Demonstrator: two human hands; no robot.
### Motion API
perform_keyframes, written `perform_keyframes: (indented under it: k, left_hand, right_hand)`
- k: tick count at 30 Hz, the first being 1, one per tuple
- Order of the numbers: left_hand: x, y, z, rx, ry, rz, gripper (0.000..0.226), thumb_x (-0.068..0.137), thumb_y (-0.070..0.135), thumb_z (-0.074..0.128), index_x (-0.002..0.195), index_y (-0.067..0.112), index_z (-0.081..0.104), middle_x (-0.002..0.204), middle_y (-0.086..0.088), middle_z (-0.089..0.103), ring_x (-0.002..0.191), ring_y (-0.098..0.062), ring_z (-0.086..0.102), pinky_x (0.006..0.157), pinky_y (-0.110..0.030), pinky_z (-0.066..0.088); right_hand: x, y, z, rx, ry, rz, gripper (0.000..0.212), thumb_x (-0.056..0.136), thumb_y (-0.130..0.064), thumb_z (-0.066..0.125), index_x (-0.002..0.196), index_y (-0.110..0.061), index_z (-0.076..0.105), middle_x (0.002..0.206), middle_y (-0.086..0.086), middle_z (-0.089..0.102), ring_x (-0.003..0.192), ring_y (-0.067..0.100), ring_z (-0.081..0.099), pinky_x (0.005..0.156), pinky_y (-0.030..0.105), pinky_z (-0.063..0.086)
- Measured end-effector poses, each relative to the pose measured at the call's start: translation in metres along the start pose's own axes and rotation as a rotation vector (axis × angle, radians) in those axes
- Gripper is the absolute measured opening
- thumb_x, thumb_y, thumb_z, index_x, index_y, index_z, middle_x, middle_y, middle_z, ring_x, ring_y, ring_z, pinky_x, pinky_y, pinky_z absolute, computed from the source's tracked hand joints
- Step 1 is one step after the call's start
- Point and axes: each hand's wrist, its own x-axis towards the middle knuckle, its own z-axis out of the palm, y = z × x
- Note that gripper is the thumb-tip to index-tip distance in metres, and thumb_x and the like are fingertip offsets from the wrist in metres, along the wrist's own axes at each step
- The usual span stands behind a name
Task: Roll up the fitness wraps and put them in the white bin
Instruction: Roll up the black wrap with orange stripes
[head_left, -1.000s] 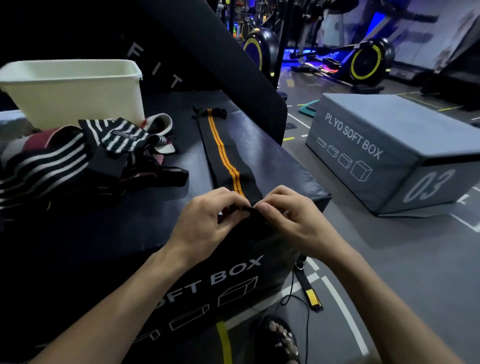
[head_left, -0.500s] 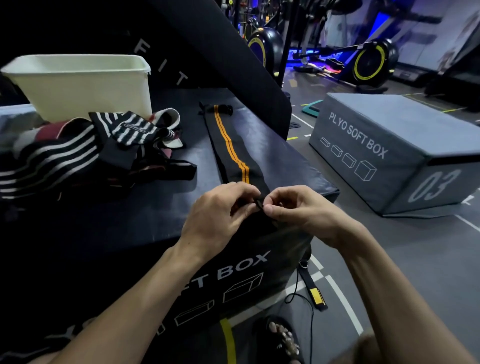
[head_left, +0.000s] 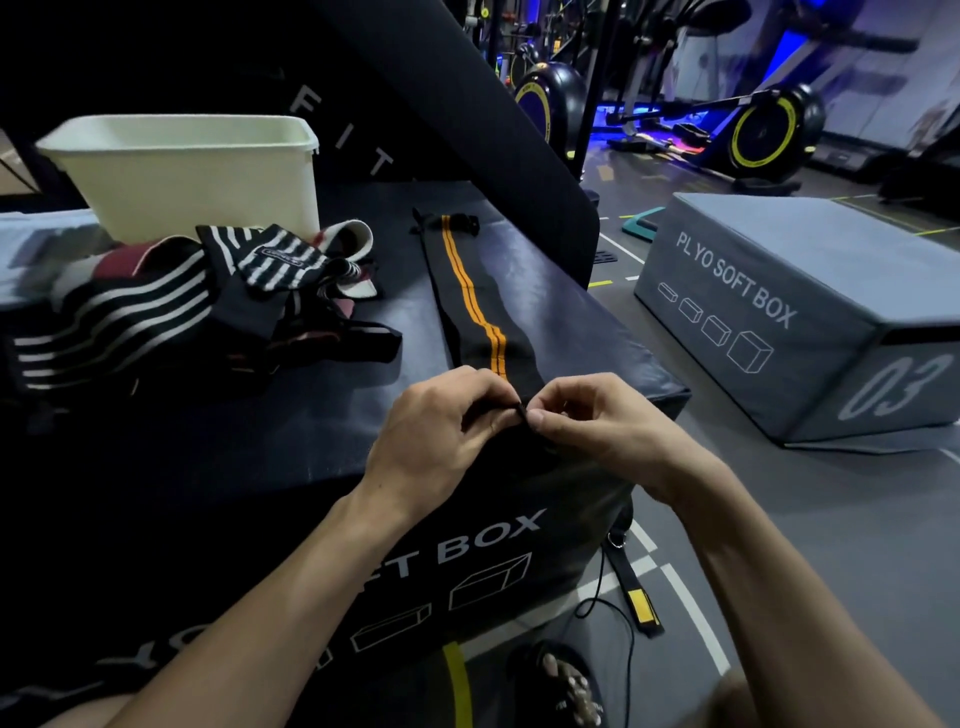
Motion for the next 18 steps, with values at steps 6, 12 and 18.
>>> perform_keyframes:
  k: [6, 12, 18]
  left_hand:
    - [0.003, -0.001, 0.001, 0.044, 0.008, -0.009, 0.014, 0.091, 0.039, 0.070, 0.097, 0.026, 0.070, 0.089, 0.012, 0.071, 0.082, -0.011, 0.068, 0.071, -0.039, 0.054]
    - [0.005, 0.006, -0.004, -0.016, 0.018, -0.055, 0.010, 0.091, 0.024, 0.078, 0.096, 0.021, 0.070, 0.085, 0.010, 0.070, 0.075, -0.010, 0.065, 0.070, -0.035, 0.054]
    - [0.004, 0.015, -0.013, -0.101, 0.123, -0.082, 0.028, 0.084, 0.013, 0.084, 0.103, 0.021, 0.064, 0.095, 0.011, 0.066, 0.085, -0.013, 0.067, 0.069, -0.020, 0.053]
  right_hand:
    - [-0.003, -0.005, 0.001, -0.483, 0.236, -0.236, 0.013, 0.098, -0.021, 0.066, 0.087, -0.026, 0.062, 0.088, -0.007, 0.061, 0.082, 0.008, 0.059, 0.074, 0.018, 0.042]
    - [-0.002, -0.013, 0.005, -0.566, 0.314, -0.374, 0.008, 0.101, -0.019, 0.063, 0.094, -0.017, 0.059, 0.081, -0.012, 0.058, 0.075, 0.006, 0.055, 0.069, 0.014, 0.042]
    - [0.003, -0.019, 0.003, -0.508, 0.391, -0.421, 0.005, 0.099, -0.017, 0.066, 0.099, -0.013, 0.063, 0.078, -0.008, 0.067, 0.073, 0.011, 0.064, 0.069, 0.035, 0.052]
